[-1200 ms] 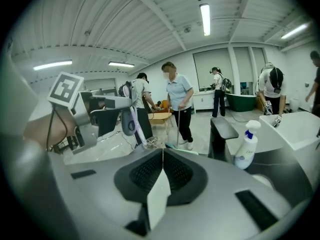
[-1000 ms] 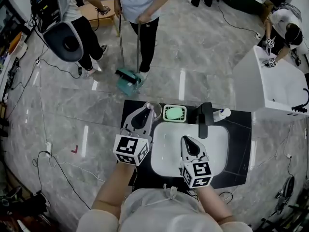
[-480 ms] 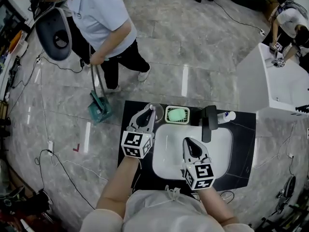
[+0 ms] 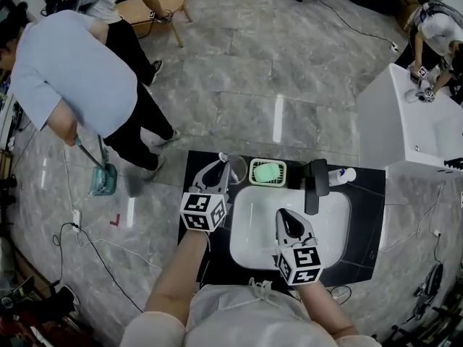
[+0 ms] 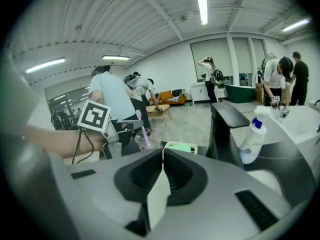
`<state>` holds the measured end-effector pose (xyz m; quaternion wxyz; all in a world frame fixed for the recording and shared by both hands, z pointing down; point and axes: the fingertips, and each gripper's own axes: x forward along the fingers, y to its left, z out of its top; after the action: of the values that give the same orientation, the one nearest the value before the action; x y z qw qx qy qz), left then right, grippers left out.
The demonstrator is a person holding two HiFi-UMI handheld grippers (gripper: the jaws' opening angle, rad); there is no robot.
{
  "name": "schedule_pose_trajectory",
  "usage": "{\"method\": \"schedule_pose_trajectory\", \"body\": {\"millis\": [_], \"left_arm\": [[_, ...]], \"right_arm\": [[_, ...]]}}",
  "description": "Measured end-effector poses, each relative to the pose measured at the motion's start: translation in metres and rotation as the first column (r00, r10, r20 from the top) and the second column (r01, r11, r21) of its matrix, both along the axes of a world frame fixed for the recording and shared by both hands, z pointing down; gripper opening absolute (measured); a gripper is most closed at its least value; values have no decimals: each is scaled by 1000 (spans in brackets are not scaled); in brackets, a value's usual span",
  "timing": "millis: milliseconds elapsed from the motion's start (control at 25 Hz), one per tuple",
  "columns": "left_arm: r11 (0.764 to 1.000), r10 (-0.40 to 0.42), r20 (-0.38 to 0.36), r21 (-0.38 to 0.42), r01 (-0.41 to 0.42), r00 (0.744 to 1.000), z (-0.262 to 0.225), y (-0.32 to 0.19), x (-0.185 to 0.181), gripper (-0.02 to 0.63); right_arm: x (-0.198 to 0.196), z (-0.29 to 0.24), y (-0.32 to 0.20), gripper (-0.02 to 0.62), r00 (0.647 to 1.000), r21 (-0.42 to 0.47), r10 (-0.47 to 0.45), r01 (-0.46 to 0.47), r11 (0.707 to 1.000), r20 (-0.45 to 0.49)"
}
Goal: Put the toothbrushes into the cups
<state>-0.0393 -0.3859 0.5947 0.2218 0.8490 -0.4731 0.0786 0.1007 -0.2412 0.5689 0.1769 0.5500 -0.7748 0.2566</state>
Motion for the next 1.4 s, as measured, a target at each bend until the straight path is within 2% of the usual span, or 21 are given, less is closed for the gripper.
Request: {"method": "schedule_pose_trajectory", "body": {"millis": [160, 280, 480, 760, 1160, 1400], "left_arm": [[999, -15, -3, -31, 15, 1000, 8, 0, -7, 43], [999, -21, -4, -51, 20, 1000, 13, 4, -8, 126], [998, -25, -5, -63, 24, 1000, 16, 9, -10, 143], [999, -45, -13, -27, 45, 999, -5, 19, -15, 141], [997, -32, -58, 66, 36, 998, -71, 56, -8, 136], [992, -14, -51, 122, 20, 999, -109, 91, -5, 51]], "right_arm": [[-3, -1, -2, 28, 1000, 1, -6, 6, 1000, -3], [-2, -1, -2, 28, 1000, 3, -6, 6, 1000, -3], [-2, 2, 0, 28, 1000, -2, -2, 2, 1000, 1], [-5, -7, 5, 28, 1000, 21, -4, 4, 1000, -1], [-5, -29, 12, 28, 1000, 85, 2, -2, 996, 8], [-5, -44, 24, 28, 1000, 126, -1, -1, 992, 17]]}}
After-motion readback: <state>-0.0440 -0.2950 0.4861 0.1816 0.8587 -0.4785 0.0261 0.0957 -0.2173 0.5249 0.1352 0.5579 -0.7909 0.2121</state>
